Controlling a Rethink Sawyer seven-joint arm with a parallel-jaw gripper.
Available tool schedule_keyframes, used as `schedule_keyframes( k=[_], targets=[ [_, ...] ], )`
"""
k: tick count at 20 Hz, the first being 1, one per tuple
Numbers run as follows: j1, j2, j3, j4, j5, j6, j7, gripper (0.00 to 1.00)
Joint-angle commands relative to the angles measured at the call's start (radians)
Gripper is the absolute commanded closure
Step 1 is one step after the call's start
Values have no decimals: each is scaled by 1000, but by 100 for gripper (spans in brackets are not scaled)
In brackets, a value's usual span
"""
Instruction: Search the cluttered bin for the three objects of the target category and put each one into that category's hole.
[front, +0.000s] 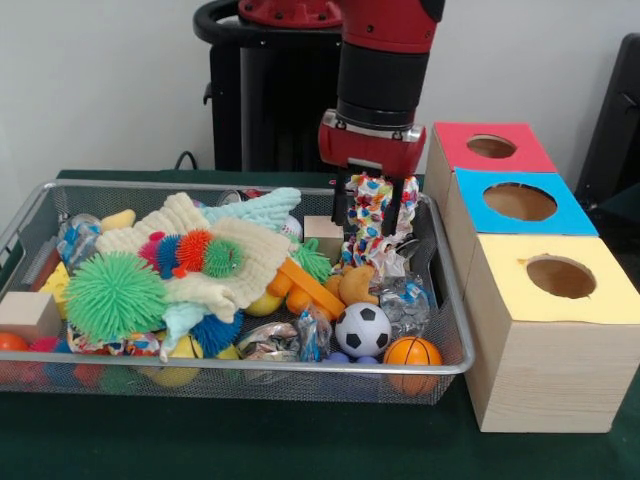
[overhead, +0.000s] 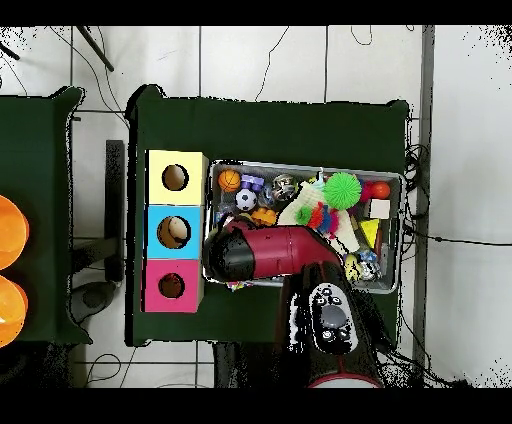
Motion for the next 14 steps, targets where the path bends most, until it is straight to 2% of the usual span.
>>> schedule_keyframes(
  k=[1, 14],
  targets=[
    [28, 93, -42, 21, 87, -106, 256, 0],
    [57, 209, -63, -7, 174, -235, 216, 0]
  ],
)
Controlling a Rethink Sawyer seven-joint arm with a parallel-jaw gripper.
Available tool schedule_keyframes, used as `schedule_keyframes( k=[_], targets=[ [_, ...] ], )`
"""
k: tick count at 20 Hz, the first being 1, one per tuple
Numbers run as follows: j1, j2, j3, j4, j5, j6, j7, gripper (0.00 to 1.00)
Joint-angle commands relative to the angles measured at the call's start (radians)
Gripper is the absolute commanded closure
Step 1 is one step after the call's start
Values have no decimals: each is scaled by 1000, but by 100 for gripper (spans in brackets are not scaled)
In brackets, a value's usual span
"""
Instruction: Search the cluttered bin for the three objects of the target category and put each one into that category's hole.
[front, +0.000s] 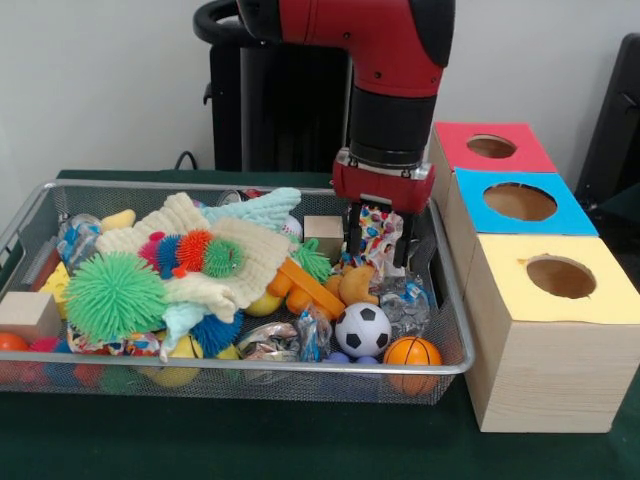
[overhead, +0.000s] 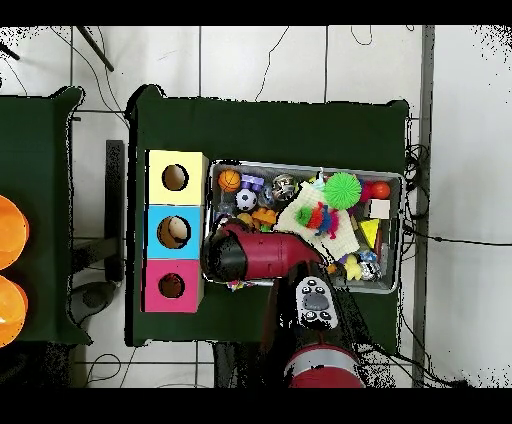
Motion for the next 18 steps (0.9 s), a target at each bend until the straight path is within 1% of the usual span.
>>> schedule_keyframes(
  k=[1, 4, 14, 18],
  targets=[
    [8, 98, -8, -13, 74, -95, 212, 0],
    [9, 124, -6, -27, 90, -116, 199, 0],
    [3, 133, -7, -18, 108, -144, 175, 0],
    [-1, 150, -4, -23, 111, -162, 169, 0]
  ],
)
